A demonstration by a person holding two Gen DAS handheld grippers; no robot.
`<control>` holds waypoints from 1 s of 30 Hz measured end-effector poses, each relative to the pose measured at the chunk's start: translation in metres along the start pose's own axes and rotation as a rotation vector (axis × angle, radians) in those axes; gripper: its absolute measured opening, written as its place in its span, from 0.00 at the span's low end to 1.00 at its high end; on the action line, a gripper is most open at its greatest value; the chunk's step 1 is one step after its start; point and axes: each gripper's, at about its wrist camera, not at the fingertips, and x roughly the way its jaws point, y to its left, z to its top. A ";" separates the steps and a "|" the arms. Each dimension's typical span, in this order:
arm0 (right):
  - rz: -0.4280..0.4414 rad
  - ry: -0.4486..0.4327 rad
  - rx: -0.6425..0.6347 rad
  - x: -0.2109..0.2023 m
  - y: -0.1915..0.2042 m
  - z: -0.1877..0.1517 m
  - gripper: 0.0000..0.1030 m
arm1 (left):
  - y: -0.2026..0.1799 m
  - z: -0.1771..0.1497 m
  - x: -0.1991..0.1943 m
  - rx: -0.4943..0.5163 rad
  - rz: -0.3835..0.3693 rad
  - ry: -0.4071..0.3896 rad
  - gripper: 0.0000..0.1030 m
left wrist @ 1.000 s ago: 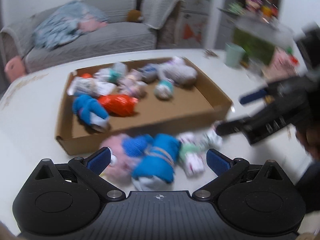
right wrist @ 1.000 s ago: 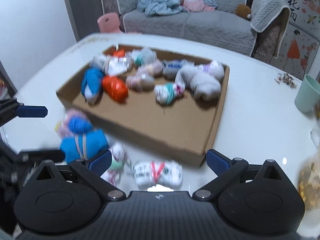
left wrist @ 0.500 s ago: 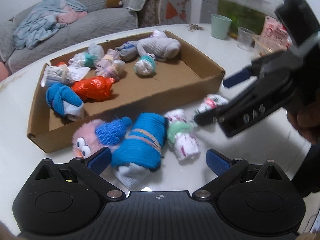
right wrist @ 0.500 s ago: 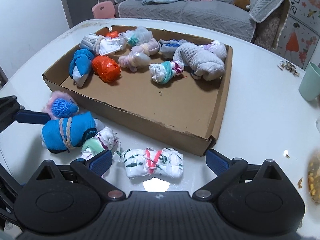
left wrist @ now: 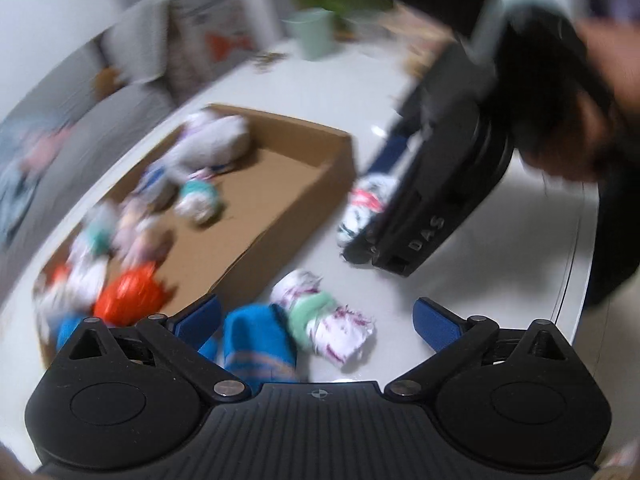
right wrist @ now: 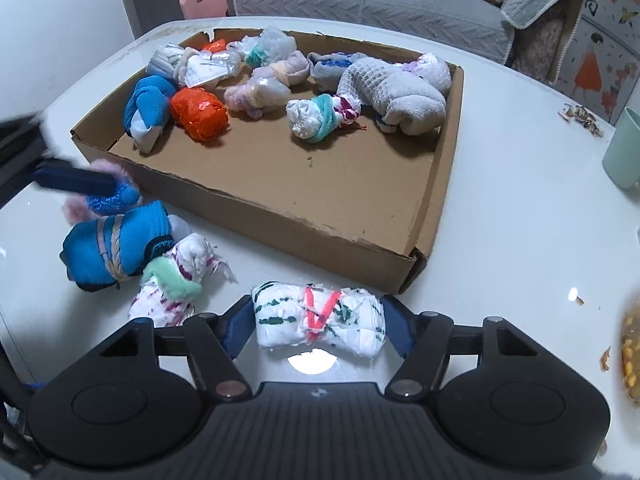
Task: Organize objects
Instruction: 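Grasp a white-green sock bundle with the left gripper while the right grasps a white patterned bundle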
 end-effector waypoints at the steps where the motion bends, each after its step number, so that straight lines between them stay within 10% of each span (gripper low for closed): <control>1: 0.000 0.006 0.001 -0.001 -0.001 -0.001 0.62 | 0.001 0.003 0.007 0.031 -0.014 0.018 0.99; 8: 0.009 0.024 0.010 0.001 -0.005 -0.001 0.62 | 0.008 0.005 0.027 0.210 -0.136 0.059 0.97; 17: 0.018 0.031 0.016 0.001 -0.006 0.000 0.63 | 0.023 0.000 0.028 0.107 -0.257 0.044 0.59; 30: 0.015 0.038 0.008 -0.003 -0.004 -0.002 0.61 | 0.012 -0.012 0.011 -0.051 -0.235 0.031 0.41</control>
